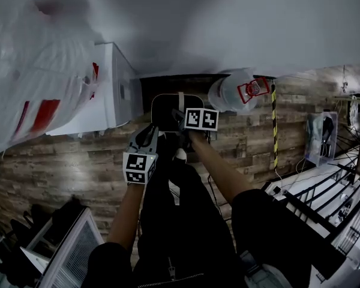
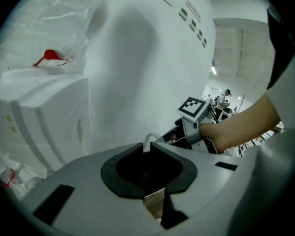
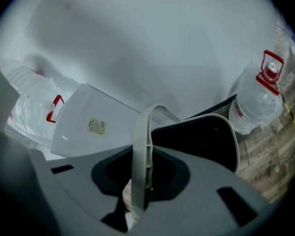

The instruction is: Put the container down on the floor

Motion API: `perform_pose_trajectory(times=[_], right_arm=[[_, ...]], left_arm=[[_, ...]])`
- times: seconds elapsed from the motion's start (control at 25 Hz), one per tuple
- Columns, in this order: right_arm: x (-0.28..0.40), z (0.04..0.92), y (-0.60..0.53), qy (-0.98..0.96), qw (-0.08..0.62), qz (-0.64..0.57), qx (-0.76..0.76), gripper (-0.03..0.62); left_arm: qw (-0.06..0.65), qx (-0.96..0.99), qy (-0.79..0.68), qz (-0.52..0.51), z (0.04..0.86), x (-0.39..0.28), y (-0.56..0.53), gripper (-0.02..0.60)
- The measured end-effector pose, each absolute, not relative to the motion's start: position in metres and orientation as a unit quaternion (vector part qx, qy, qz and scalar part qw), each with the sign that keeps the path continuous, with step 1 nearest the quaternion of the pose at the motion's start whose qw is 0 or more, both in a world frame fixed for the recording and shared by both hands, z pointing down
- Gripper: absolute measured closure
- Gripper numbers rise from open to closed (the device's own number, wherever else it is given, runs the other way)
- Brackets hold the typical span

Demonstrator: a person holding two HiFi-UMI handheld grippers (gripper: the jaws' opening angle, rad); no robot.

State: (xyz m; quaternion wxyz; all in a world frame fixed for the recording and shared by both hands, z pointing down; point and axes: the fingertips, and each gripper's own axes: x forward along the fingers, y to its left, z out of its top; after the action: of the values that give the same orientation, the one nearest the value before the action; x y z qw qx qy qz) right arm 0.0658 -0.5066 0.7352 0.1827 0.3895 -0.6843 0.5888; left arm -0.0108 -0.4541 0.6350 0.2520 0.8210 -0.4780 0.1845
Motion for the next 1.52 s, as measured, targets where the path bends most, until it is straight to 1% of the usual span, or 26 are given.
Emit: perform_pose_trajectory(times=[0.12, 0.4, 0.6, 0.8, 1.0, 1.12, 1.32, 1.52], right_arm=[[0.061, 0.756, -0.52, -0.686, 0.186, 0.589, 0.385, 0.528], [0.055, 0.808, -0.541, -0.697, 0.196, 0.584, 0.367, 0.528], [0.049, 0.852, -0.561, -0.703, 0.201, 0.578, 0.361, 0.528], [0.035, 0.901, -0.576, -0.711, 0.198, 0.578, 0.348, 0.528], [0.019, 0.944, -0.59, -0.712, 0.187, 0.582, 0.345, 0.528], [0.007, 0.963, -0.602, -0.714, 0.168, 0.591, 0.336, 0.528], [-0.012, 0.996, -0.625, -0.725, 0.138, 0.596, 0.316, 0.528], [-0.026, 1.024, -0.638, -0.736, 0.13, 0.59, 0.304, 0.526]], left_arm=[[0.252, 0.823, -0.478, 0.176, 0.656, -0.011, -0.464, 0.529], [0.241, 0.82, -0.483, 0.194, 0.71, -0.012, -0.481, 0.529], [0.21, 0.832, -0.474, 0.198, 0.748, -0.011, -0.5, 0.529], [0.199, 0.835, -0.472, 0.203, 0.79, -0.012, -0.506, 0.529], [0.214, 0.828, -0.486, 0.18, 0.833, -0.023, -0.515, 0.529], [0.225, 0.826, -0.493, 0.156, 0.852, -0.03, -0.518, 0.529], [0.189, 0.836, -0.493, 0.152, 0.876, -0.029, -0.524, 0.529], [0.19, 0.823, -0.516, 0.138, 0.906, -0.04, -0.528, 0.529]])
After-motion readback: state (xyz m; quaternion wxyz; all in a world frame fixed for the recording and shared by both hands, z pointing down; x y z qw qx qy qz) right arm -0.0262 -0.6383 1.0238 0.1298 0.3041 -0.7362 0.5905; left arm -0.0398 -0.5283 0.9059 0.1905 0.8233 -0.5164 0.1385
